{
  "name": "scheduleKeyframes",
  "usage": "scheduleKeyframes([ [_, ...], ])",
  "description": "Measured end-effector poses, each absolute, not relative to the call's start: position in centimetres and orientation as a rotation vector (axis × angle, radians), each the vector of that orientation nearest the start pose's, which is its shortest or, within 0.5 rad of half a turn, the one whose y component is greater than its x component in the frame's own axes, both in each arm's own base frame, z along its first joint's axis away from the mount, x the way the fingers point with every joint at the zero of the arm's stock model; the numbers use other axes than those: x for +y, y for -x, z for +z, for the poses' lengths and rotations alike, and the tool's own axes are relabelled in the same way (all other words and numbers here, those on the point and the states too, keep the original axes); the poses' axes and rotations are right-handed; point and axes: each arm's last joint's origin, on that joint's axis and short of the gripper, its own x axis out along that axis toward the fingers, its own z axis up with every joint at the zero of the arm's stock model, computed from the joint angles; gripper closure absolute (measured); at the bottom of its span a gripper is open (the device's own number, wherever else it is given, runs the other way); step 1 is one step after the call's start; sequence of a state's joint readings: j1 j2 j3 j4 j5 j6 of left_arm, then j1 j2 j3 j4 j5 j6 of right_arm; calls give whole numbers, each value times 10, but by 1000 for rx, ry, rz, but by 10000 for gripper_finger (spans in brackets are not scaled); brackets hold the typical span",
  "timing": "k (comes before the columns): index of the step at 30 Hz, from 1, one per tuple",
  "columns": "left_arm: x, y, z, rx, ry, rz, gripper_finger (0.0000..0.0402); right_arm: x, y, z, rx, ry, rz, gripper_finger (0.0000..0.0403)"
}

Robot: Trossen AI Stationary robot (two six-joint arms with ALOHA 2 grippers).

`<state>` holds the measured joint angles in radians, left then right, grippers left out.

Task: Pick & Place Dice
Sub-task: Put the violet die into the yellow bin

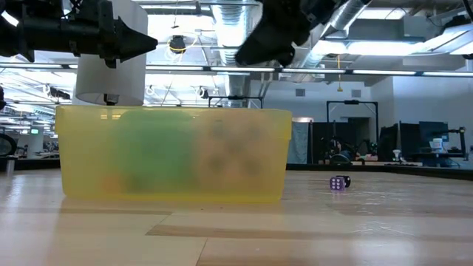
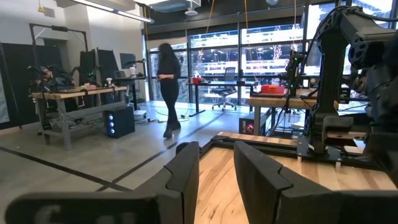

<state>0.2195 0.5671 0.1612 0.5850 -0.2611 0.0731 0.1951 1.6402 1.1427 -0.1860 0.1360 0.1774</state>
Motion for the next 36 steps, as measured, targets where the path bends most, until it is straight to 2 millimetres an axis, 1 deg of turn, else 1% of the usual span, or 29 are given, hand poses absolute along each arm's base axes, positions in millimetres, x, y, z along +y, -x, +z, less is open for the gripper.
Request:
scheduleKeyframes([
  [4, 38, -135, 221, -163, -68, 485, 312, 66, -355, 246, 608, -37, 2, 351],
  [9, 38, -135, 221, -163, -68, 486, 312, 65, -357, 250, 554, -9, -53, 351],
  [15, 38, -135, 221, -163, -68, 486, 312, 65, -358, 251, 543, -12, -58, 351],
  [20, 38, -135, 221, -163, -68, 486, 312, 65, -360, 255, 493, -23, -54, 351],
  [24, 38, -135, 221, -163, -68, 486, 312, 66, -361, 254, 496, -22, -54, 351],
  [27, 38, -135, 221, -163, -68, 486, 312, 67, -368, 243, 506, -16, -54, 351],
  [28, 38, -135, 221, -164, -68, 485, 312, 67, -369, 236, 524, -9, -54, 351],
  [30, 38, -135, 221, -163, -68, 486, 312, 69, -380, 227, 495, -16, -53, 351],
  [33, 38, -136, 221, -165, -68, 486, 312, 71, -387, 209, 536, -9, -46, 351],
  [34, 38, -136, 220, -161, -68, 486, 312, 71, -388, 205, 551, -6, -46, 351],
  [36, 38, -136, 220, -161, -68, 486, 312, 71, -389, 203, 551, -7, -45, 351],
])
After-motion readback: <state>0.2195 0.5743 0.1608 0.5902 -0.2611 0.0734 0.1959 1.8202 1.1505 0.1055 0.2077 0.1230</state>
